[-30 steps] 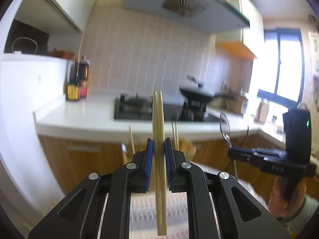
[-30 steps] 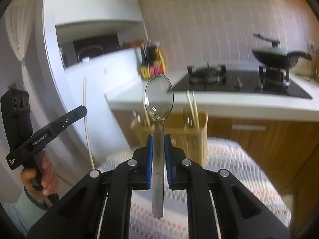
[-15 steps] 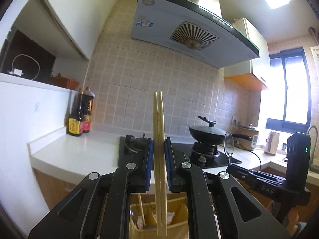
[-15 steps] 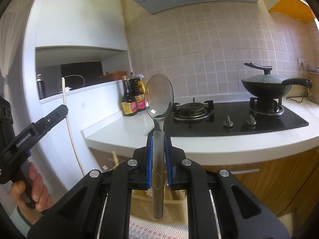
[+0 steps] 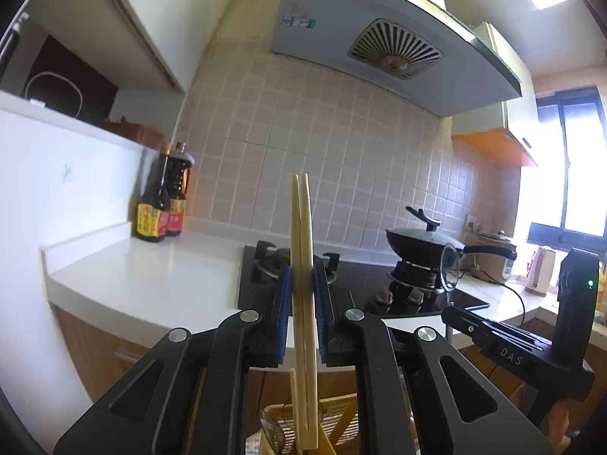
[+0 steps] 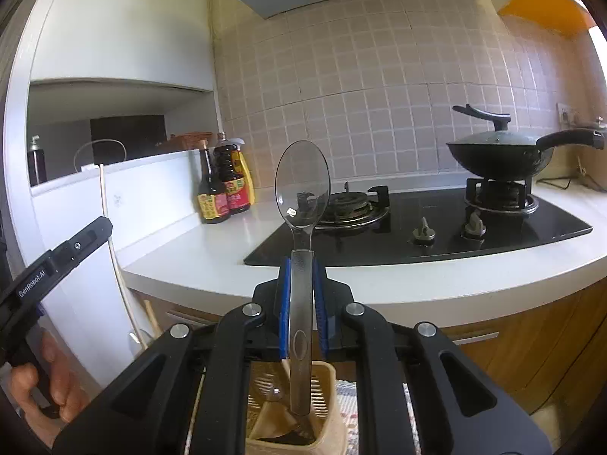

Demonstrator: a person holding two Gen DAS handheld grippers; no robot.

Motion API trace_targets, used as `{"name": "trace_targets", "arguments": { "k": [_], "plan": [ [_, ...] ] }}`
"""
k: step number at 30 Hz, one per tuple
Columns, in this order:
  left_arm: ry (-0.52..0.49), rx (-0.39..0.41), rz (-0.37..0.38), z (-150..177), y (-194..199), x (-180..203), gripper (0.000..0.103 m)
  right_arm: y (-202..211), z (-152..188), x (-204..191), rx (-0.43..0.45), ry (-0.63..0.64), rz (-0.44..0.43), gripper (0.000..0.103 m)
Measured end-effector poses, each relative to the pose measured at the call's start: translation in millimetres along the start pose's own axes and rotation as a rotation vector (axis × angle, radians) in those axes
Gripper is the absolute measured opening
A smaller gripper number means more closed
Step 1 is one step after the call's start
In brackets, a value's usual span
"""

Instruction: Organize utensils

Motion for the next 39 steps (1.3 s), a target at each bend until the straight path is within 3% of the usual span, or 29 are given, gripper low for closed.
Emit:
{"name": "trace_targets", "arguments": {
  "k": [9, 15, 17, 24, 28, 35, 39],
  "plan": [
    [-0.029, 0.018, 0.032, 16.7, -4.7, 2.7, 0.010, -0.4, 21.2, 1.5, 0.029, 0.050, -0.006, 0.010],
    [-0.045, -0.014, 0.055, 30.5, 0.1, 3.8, 0.012, 11.9, 34.9, 2.8, -0.002, 0.050, -0.039, 0.011],
    [-0.041, -0.026, 0.063, 34.0, 3.8, 2.7, 0.018, 17.9, 38.4, 2.2, -0.018, 0.044, -0.050, 0.015],
    [-0.055, -0.037, 0.070, 30.9, 33.6, 2.6, 0.044, 52.0, 46.6, 2.7, -0.063, 0.013, -0.074, 0.017],
    [-0.056, -0.052, 0.090, 27.2, 61.4, 6.2, 0.061, 82.1, 51.2, -3.1, -0.085, 0.007, -0.088, 0.032],
    [-0.062, -0.072, 0.072, 33.0, 110.0, 10.3, 0.076, 133.7, 55.4, -14.4, -0.072, 0.023, -0.059, 0.055],
    [-0.037, -0.101, 0.050, 44.5, 129.5, 9.2, 0.077, 158.9, 60.4, -19.1, -0.039, 0.042, -0.014, 0.058]
  ]
}}
Point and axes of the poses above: each gripper's, at about its wrist camera, not at the fingertips, and y roughly against the way its jaws point, x to its right, z to its underside, the point moved 8 cm from there along -y, roughly the way its jaws point, and after that the axes turned 8 degrees about x, right-handed, at the moved point
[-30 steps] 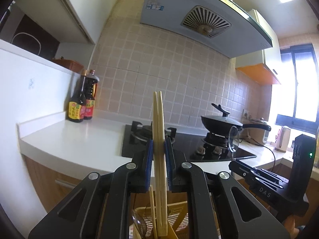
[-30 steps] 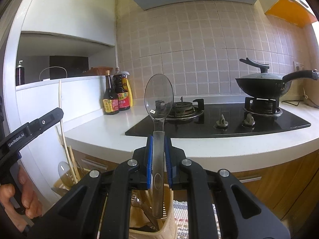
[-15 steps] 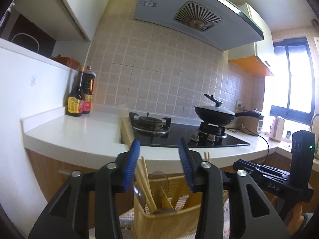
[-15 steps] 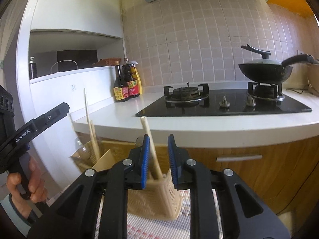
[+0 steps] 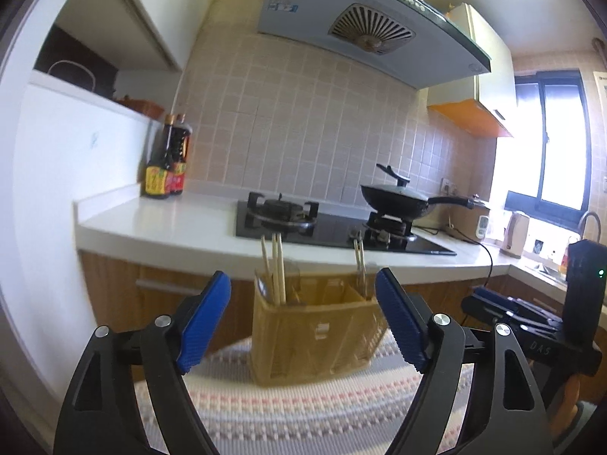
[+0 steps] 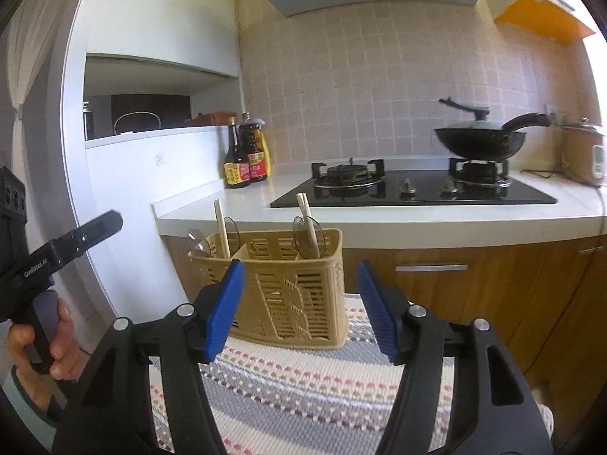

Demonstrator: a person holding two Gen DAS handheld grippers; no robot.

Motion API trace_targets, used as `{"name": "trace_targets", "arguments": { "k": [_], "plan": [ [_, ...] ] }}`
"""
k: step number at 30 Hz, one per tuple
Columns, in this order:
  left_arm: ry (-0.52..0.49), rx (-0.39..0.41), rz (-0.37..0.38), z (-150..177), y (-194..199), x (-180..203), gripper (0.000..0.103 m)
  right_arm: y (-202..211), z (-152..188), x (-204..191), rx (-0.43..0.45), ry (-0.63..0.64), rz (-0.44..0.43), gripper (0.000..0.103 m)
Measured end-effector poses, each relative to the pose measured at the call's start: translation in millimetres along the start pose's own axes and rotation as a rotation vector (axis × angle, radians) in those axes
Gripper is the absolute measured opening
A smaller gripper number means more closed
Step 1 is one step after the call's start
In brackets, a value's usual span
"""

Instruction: Organize utensils

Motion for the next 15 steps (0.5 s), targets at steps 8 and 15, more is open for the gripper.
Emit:
{"name": "trace_targets", "arguments": {
  "k": [8, 15],
  "plan": [
    [-0.065, 0.038, -0.170, 16.4, 22.8, 0.2, 0.087, 19.5, 19.1, -5.9, 0.007, 0.054, 0.094, 0.069],
    [-0.111, 0.024, -0.278, 40.2, 13.3, -1.1, 0.088, 21.8, 37.6, -0.5, 0.033, 0.069, 0.162, 0.071]
  ]
}}
Point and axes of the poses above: each gripper's, at about its wrist camera, not at the fingertips, and y roughly against the way its jaws point, x to its right, z to its underside, the point moved 8 cm from there along -y, roughly the way its jaws point, and after that the axes turned 8 degrees about x, right-handed, at the moved point
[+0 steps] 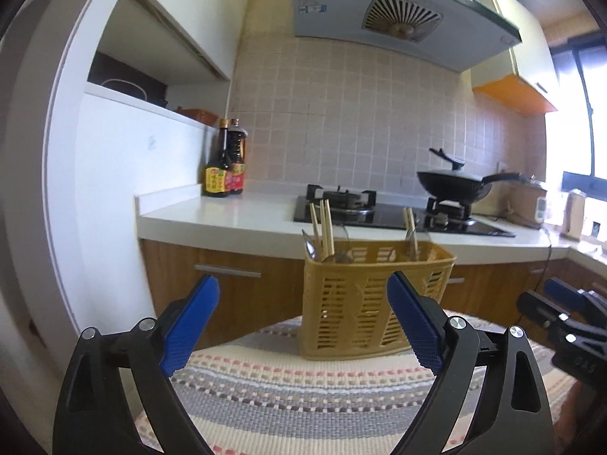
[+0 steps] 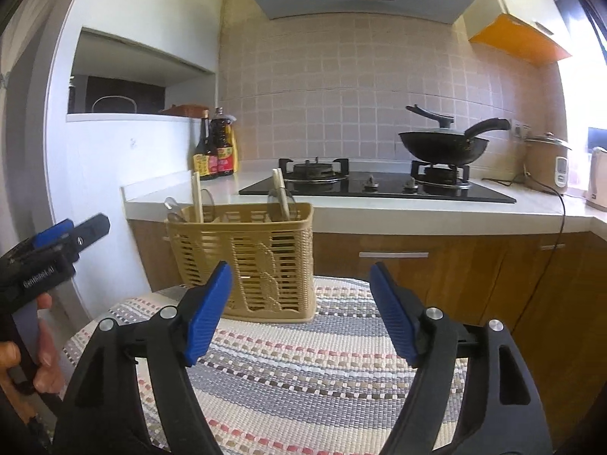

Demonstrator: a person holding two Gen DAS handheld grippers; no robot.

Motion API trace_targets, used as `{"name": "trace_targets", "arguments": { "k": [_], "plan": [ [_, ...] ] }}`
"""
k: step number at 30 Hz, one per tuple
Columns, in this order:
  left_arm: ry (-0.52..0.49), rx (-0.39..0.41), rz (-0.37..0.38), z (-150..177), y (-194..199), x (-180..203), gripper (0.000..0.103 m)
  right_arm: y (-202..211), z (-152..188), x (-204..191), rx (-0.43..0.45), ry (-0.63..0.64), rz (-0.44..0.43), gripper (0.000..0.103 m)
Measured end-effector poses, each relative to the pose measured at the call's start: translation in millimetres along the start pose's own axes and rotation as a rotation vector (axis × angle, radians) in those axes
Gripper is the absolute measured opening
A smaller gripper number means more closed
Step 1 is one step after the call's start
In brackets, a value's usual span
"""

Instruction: Organize utensils

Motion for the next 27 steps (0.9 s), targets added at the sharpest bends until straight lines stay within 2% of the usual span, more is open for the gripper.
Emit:
{"name": "trace_targets", "arguments": {
  "k": [3, 8, 14, 27],
  "plan": [
    [-0.013, 0.019, -0.033, 3.6, -1.6, -1.0, 0.088, -1.5, 3.4, 5.7, 0.004, -0.008, 0.009, 0.072],
    [0.024, 0.013, -0.070, 19.8, -4.0, -3.5, 0.088, -4.8, 10.9, 13.4, -0.010, -0.004, 0.018, 0.073],
    [-0.094, 0.020, -0.109, 33.8, -0.5, 8.9, 0.088, -5.8, 14.2, 15.7, -0.018, -0.018, 0.013, 0.077],
    [-0.099, 0.006, -0.105, 37.0, -1.7, 8.6, 0.091, -6.6, 17.5, 13.4, -0.029, -0.011, 0.008, 0.083]
  ]
}}
Point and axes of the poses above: each gripper's, at about its wrist camera, not at the fingertips, and y roughly against the way its jaws point, x to its right, z to its underside, the point moved 8 cm from there along -y, roughly the way its jaws point, and after that the axes turned 8 degrees about x, right-handed, at the moved point
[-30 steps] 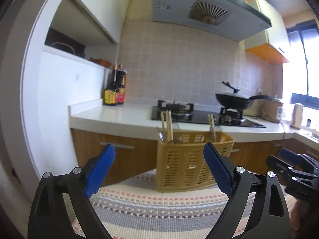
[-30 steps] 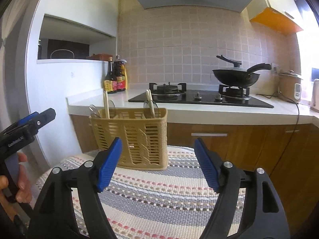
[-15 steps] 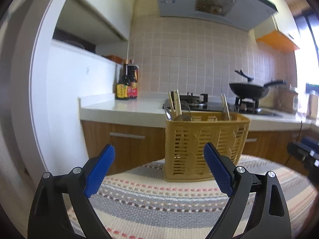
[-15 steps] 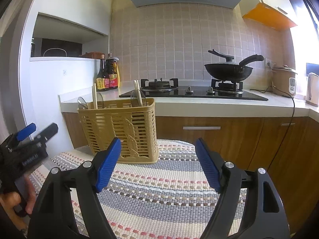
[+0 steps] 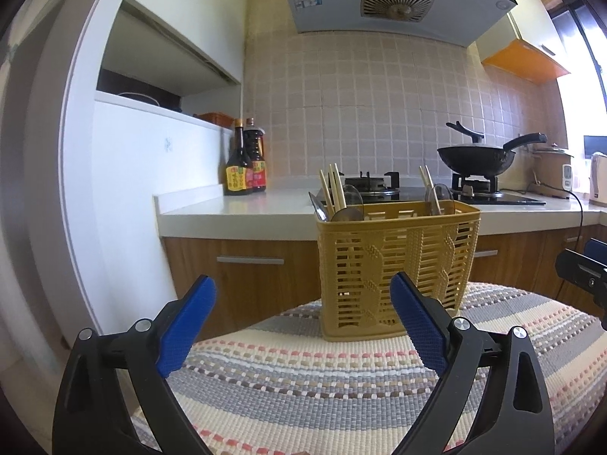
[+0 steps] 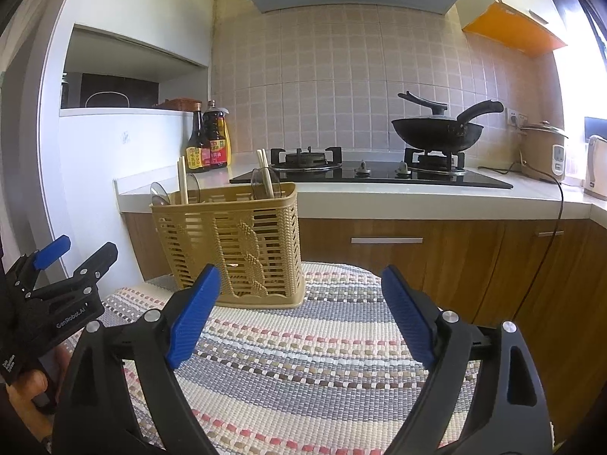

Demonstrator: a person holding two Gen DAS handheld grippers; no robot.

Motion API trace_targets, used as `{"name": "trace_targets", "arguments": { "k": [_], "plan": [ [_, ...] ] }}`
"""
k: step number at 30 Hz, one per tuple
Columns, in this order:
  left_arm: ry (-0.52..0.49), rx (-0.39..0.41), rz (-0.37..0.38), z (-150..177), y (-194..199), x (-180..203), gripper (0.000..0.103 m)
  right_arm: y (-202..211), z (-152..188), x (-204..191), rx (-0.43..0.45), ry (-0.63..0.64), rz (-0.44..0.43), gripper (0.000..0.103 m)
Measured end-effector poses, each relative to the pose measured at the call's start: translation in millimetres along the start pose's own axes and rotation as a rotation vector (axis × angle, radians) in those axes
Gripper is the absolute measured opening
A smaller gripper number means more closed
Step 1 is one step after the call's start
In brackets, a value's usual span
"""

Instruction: Organize utensils

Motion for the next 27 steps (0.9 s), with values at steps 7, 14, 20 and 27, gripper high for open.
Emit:
{"name": "trace_targets", "arguments": {
  "k": [7, 14, 20, 27],
  "plan": [
    [0.021, -0.021, -0.001, 2.9, -2.8, -4.8, 0.093, -3.2, 4.7, -6.0, -0.019, 0.020, -0.005, 0.083],
    [0.041, -0.036, -0.009, 5.6, -5.3, -10.4, 0.093, -2.7, 6.9, -10.4, -0.026, 0.040, -0.004, 0.083],
    [0.027, -0.043, -0.009, 7.9, -6.7, -8.2, 0.093, -3.5, 7.6, -10.2, -0.034, 0.040, -0.004, 0.083],
    [0.026, -0.041, -0.013, 7.5, -5.7, -8.1, 0.093, -3.8, 7.7, -9.7, -0.035, 0.040, -0.004, 0.083]
  ]
}}
Point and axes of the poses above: each gripper's, at about its wrist camera, not at the fingertips, and y roughly against the way its jaws point, x to its right, z to its underside, the point moved 8 cm from there along -y, roughly the way its jaws point, and after that the axes turned 8 degrees about x, right-handed, at the moved point
